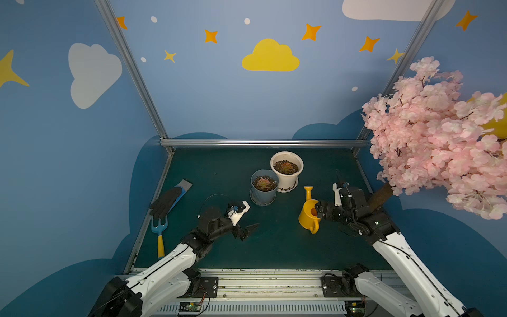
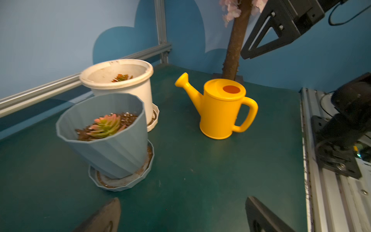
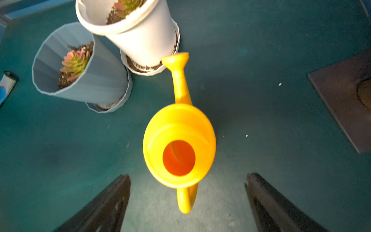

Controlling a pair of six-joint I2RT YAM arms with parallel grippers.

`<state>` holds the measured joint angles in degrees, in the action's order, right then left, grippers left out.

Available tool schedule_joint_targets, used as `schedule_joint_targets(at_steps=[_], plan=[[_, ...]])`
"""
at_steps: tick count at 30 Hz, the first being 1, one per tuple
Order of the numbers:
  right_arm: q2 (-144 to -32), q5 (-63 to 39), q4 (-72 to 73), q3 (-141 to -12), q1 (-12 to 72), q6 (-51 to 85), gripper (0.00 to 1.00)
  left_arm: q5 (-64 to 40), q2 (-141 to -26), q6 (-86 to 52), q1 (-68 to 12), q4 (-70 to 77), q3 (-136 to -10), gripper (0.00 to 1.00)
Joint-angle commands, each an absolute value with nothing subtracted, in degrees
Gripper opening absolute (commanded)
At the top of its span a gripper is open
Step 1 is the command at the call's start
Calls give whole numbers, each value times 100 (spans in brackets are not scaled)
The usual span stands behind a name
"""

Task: Water the succulent around the soil edge
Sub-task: Pick up the watering can from the center of the board.

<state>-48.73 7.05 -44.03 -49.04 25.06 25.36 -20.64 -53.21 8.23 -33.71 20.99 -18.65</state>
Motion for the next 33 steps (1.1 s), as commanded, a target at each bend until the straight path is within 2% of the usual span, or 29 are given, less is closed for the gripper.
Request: schedule_joint_targets(at_steps=[1, 5, 13, 18, 29, 33], plan=[[-4663, 510, -4962, -4761, 2717, 2894, 94, -2108, -5402, 1015, -3570, 2045, -2027, 100], [-4718, 691, -4748, -4362, 2913, 3257, 92, -2016, -5458, 1074, -3598, 2208, -1971, 100], [-4976, 1072, -3765, -3499, 2986, 3468, 77, -1899, -5589, 1217, -3602, 2192, -2013, 100], [-4875, 1065, -2640, -2756, 3113, 3243, 68, -1877, -5701, 1281, -3595, 2209, -2042, 100], [-4212, 1802, -2325, -2236, 3637, 3139, 51, -1813, -5700, 1240, -3595, 2220, -2028, 100], [-4388, 1920, -2010, -2152, 3704, 3451, 46, -1775, -5671, 1206, -3596, 2218, -2012, 100]])
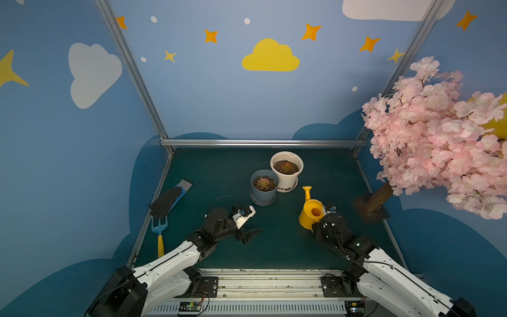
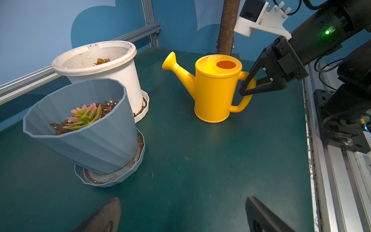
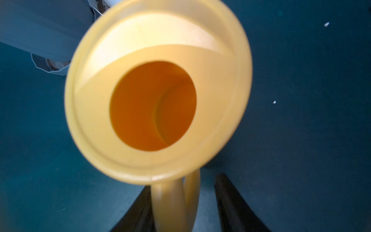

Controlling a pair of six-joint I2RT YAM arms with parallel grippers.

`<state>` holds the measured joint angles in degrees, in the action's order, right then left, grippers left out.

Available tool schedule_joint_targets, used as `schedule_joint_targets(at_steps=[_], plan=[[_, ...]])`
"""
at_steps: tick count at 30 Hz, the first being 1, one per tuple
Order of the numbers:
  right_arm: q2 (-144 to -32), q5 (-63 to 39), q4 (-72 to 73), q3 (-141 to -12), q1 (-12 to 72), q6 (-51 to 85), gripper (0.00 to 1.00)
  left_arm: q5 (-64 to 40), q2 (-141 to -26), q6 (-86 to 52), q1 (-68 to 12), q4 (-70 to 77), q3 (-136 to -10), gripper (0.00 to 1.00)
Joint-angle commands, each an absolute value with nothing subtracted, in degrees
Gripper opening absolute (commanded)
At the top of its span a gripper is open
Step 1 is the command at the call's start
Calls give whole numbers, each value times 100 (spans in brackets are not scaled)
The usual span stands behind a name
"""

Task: Water the succulent around the soil edge
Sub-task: Pick up the watering can from the center of the board.

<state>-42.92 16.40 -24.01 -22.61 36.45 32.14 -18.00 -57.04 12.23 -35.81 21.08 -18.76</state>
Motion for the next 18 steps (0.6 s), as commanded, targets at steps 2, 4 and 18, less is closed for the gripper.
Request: schedule_joint_targets(at_steps=[2, 4, 18], plan=[[-4661, 1915, -1665, -2066, 3763, 3572, 44, -1771, -5665, 1213, -3598, 2222, -2000, 100], [-4864, 1989, -1436, -2025, 3859, 3591, 43, -1746, -5652, 1230, -3594, 2217, -2002, 100], [-5095, 2389, -1465, -2381, 4122, 3379, 0, -1614, -5599, 1250, -3599, 2175, -1975, 100]])
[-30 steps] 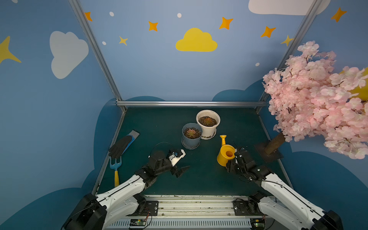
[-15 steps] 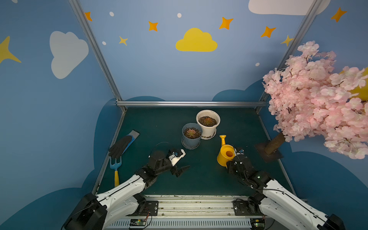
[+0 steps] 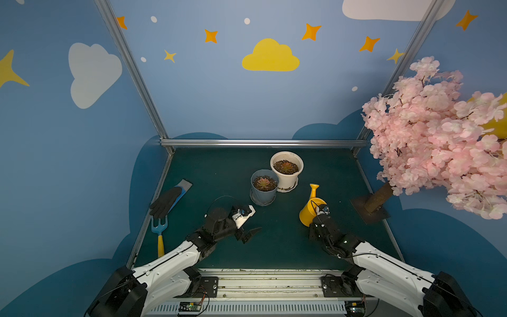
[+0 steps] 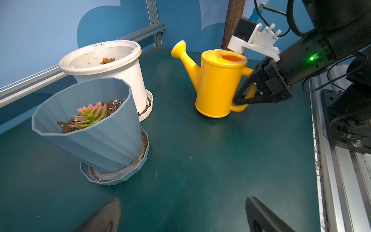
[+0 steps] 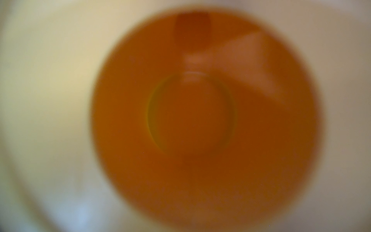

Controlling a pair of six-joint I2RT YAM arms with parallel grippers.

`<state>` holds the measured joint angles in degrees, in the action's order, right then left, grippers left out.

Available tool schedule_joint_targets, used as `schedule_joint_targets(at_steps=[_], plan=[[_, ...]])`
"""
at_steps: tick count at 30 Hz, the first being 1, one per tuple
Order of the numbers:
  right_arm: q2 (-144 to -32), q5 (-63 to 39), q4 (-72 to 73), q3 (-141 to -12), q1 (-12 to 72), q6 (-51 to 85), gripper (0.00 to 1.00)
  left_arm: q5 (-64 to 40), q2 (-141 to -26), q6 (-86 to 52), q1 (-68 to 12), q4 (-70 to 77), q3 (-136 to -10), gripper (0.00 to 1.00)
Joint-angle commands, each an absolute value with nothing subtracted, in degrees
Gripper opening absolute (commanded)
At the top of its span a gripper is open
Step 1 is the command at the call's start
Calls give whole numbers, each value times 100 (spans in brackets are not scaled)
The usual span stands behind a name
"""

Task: Water the succulent around the soil edge
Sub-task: Pick up the watering can from the center of the board.

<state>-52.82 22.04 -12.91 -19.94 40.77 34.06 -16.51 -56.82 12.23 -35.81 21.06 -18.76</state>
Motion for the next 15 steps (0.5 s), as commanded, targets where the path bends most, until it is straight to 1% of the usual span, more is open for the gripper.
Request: schedule_joint_targets(at_steps=[1, 4, 8, 10, 15], plan=[[-4997, 2398, -1647, -2525, 4122, 3350, 0, -1616, -5605, 1242, -3595, 2171, -1976, 100], [-4777, 2470, -2200, -3045, 4121, 3203, 0, -1596, -5603, 1227, -3595, 2169, -1976, 100], [-4665, 2648, -2171, -3444, 4109, 2502, 0, -1517, -5576, 1215, -3590, 2143, -1977, 100], [-4677, 2576, -2364, -3712, 3993, 2249, 0, -1491, -5566, 1221, -3584, 2113, -1991, 100], [-5206, 1368, -3240, -4610, 3297, 1944, 0, -1468, -5572, 1227, -3569, 2020, -2017, 100]])
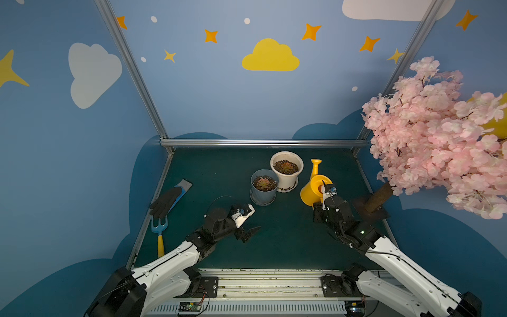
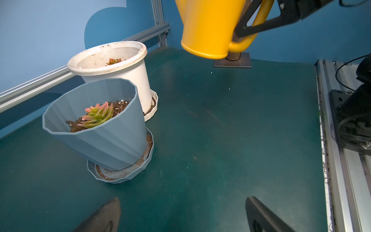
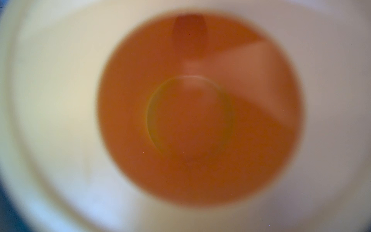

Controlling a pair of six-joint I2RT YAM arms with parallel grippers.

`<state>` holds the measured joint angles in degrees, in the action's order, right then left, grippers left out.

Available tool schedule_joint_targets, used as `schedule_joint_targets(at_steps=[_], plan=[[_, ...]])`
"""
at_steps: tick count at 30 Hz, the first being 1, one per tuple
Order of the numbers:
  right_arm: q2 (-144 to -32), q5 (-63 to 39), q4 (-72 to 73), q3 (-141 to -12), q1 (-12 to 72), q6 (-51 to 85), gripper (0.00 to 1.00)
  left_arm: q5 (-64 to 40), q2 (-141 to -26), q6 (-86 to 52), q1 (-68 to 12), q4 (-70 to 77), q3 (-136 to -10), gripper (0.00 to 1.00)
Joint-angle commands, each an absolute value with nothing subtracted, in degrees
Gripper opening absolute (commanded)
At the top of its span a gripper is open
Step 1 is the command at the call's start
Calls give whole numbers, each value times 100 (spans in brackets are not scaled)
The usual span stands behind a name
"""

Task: Water the succulent around the soil edge
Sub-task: Pick up the watering can from the center of the board, then water the soil of the potted plant with water.

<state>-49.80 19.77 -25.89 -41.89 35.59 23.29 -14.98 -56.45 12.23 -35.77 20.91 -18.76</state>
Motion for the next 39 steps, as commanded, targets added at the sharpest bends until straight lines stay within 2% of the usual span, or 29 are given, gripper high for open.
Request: schedule_joint_targets(at_steps=[1, 8, 17, 23, 39], plan=[[-5335, 1220, -3455, -4813, 3183, 1868, 0, -1468, -5572, 1227, -3553, 2006, -2021, 100], [-6178, 564, -4961, -6101, 2690, 1220, 0, -1468, -5504, 1207, -3463, 1870, -2076, 100], [-6870, 471, -6220, -7264, 2339, 480, 0, -1512, -5405, 1203, -3285, 1853, -2178, 100], [-7567, 863, -7219, -8266, 2286, 52, 0, -1530, -5403, 1231, -3274, 1976, -2143, 100], [-9417, 1151, -8580, -10283, 2344, -573, 0, -1650, -5754, 1240, -3025, 2194, -2233, 100]])
